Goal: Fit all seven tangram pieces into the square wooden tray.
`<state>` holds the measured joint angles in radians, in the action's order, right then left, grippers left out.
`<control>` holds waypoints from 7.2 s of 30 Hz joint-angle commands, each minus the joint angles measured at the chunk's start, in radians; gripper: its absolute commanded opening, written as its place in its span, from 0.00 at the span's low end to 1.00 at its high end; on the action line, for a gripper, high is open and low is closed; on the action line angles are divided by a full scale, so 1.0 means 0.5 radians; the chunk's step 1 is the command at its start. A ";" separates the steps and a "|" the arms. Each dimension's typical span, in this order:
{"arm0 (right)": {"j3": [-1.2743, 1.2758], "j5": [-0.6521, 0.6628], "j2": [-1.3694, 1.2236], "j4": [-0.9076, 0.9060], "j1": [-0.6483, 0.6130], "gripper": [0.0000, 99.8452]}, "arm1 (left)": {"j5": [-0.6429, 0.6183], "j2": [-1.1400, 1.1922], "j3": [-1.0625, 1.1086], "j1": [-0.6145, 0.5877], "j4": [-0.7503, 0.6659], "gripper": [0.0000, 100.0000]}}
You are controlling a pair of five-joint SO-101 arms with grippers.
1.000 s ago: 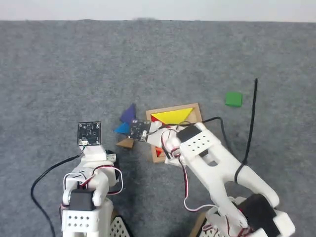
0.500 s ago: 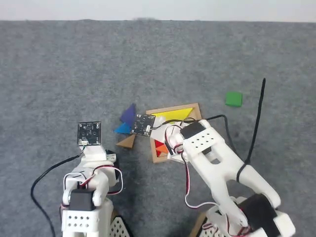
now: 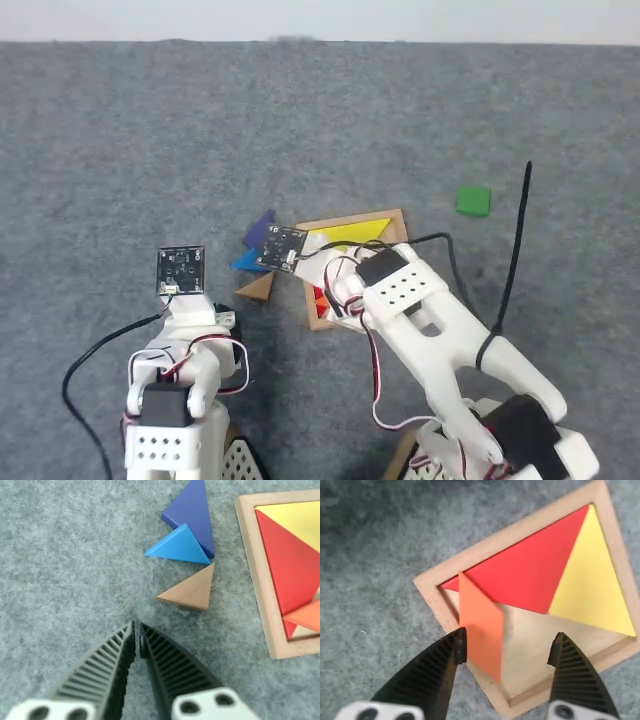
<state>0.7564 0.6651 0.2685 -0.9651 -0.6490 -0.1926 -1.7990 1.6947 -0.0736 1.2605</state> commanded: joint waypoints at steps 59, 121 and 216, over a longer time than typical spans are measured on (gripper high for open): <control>-0.058 -0.595 -0.057 0.358 0.265 0.22 | 0.018 -0.040 -0.023 -0.012 0.003 0.01; 1.412 -0.580 1.631 0.278 1.883 0.01 | 1.458 0.460 -0.671 -0.221 -0.249 0.02; 1.847 -0.334 3.015 -0.358 1.873 0.01 | 0.663 3.483 -1.812 0.420 -0.577 0.20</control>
<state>1.6663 0.4856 1.7845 -1.1615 0.2839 0.1573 -0.1788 0.8830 0.1550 0.9966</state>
